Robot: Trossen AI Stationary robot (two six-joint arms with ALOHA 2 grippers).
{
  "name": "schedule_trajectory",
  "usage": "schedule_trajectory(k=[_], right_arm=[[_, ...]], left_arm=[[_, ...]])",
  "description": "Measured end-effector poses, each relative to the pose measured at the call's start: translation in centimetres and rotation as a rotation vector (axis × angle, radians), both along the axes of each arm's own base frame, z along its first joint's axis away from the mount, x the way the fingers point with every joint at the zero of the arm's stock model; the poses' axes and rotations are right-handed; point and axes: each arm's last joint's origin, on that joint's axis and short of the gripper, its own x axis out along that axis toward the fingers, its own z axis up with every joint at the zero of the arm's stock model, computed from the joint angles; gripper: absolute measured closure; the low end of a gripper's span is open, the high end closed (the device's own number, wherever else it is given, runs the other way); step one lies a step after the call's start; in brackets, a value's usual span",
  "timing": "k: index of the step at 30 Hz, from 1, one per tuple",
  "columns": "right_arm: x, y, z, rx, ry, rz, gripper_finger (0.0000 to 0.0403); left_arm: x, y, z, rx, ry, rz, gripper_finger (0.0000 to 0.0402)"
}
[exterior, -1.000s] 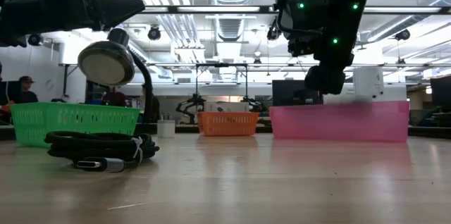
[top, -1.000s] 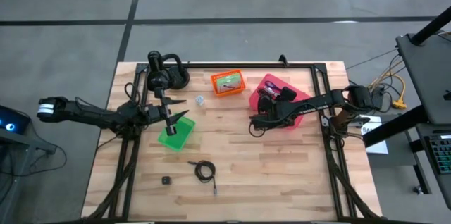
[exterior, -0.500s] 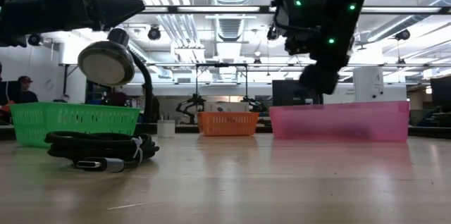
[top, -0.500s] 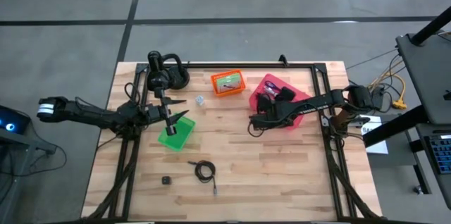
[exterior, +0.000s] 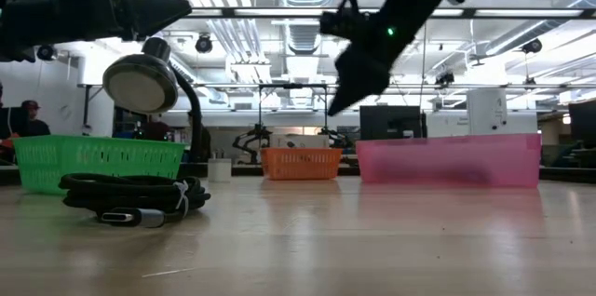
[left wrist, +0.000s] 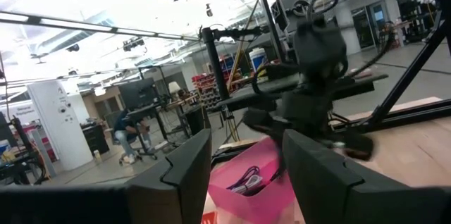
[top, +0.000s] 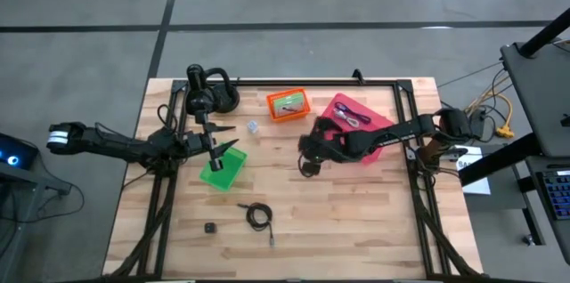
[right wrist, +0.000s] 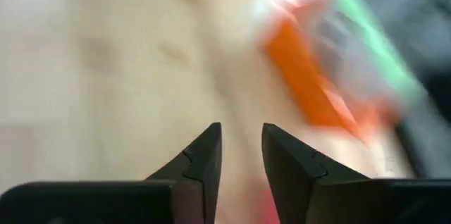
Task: Pick and place items into bin
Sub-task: Put the black charger cable into the pink bin
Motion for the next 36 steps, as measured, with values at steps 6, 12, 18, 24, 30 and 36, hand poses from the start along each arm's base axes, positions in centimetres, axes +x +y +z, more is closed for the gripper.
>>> schedule_trajectory(k=[6,12,18,24,30,36], right_arm=[[1.6,1.1,0.7,0.112,-0.158,0.416,0.0326],[1.9,1.9,0.9,0.136,-0.327,0.721,0.0334],[1.9,1.9,0.9,0.092,-0.355,0.756,0.0335],[0.0,0.6,0.7,0.042,-0.417,0.744,0.0342],[-4.7,-1.2,1.6,0.022,-0.524,0.672,0.0349],[-10.5,-1.1,3.0,0.004,-0.648,0.653,0.0350]], left_arm=[[0.0,0.0,0.0,0.000,0.000,0.000,0.0240],[0.0,0.0,0.0,0.000,0.000,0.000,0.0240],[0.0,0.0,0.0,0.000,0.000,0.000,0.0240],[0.0,0.0,0.0,0.000,0.001,0.000,0.0240],[0.0,0.0,0.0,0.000,0.002,0.000,0.0240],[0.0,0.0,-0.1,0.000,0.003,0.000,0.0240]])
